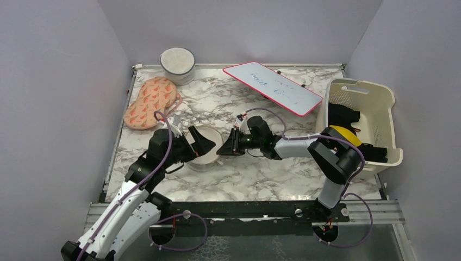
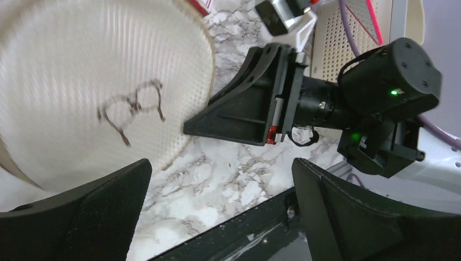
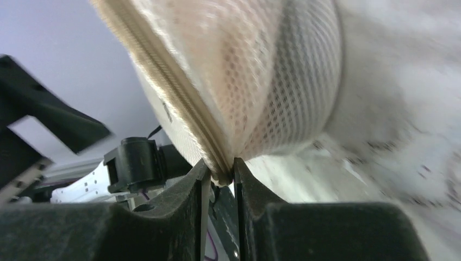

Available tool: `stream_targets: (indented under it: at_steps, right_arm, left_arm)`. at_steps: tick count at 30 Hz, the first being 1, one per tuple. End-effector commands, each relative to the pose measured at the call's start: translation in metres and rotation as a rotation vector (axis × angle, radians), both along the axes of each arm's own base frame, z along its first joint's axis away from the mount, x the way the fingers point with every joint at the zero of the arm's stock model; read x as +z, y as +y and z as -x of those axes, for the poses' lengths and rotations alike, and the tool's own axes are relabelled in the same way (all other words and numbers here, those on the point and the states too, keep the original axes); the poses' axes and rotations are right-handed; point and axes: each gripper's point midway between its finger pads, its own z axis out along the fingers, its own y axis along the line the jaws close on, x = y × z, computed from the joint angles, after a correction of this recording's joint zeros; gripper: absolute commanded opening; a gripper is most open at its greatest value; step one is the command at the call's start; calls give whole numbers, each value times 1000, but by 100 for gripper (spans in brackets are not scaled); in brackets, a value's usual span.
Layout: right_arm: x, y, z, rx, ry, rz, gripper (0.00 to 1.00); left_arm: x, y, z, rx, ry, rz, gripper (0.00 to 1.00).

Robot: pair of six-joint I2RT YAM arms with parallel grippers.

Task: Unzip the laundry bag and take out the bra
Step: Move the laundry bag to the center of the board.

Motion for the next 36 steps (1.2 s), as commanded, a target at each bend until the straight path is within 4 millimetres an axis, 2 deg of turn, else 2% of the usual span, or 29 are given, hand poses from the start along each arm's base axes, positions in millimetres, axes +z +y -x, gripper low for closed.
stream_targets:
  at_steps: [1, 4, 8, 10, 14, 17, 19, 23, 30, 32, 34, 36]
  right_arm:
    - [17, -26, 5, 26, 0, -47, 18]
    - [21, -50, 7, 37, 12, -28, 16]
    - [24, -82, 11, 55, 35, 2, 16]
    - [23, -95, 12, 59, 51, 14, 16]
    - [21, -112, 17, 59, 82, 2, 16]
    - [22, -116, 18, 63, 83, -2, 16]
    - [23, -117, 17, 67, 78, 6, 16]
    - [27, -118, 18, 70, 70, 8, 16]
    - [34, -118, 21, 72, 65, -14, 16]
    - [35, -118, 23, 77, 70, -22, 16]
    - [37, -118, 23, 79, 65, -28, 16]
    - [37, -118, 24, 78, 64, -28, 16]
  left_arm:
    - [31, -4, -12, -182, -193, -180, 99]
    - [42, -9, -26, -267, -275, -276, 99]
    - [25, -16, -45, -323, -266, -361, 99]
    - [19, -27, -49, -358, -281, -383, 99]
    - [28, -53, -44, -414, -452, -464, 99]
    - [29, -77, -21, -537, -602, -540, 96]
    - [19, -83, -8, -614, -707, -664, 92]
    - [-1, -80, 6, -720, -894, -915, 87]
    - [-24, -92, 21, -913, -1206, -1061, 84]
    - [-23, -99, 23, -932, -1249, -1055, 80]
    - [-26, -104, 24, -952, -1264, -1054, 67]
    - [-30, -109, 24, -970, -1271, -1051, 61]
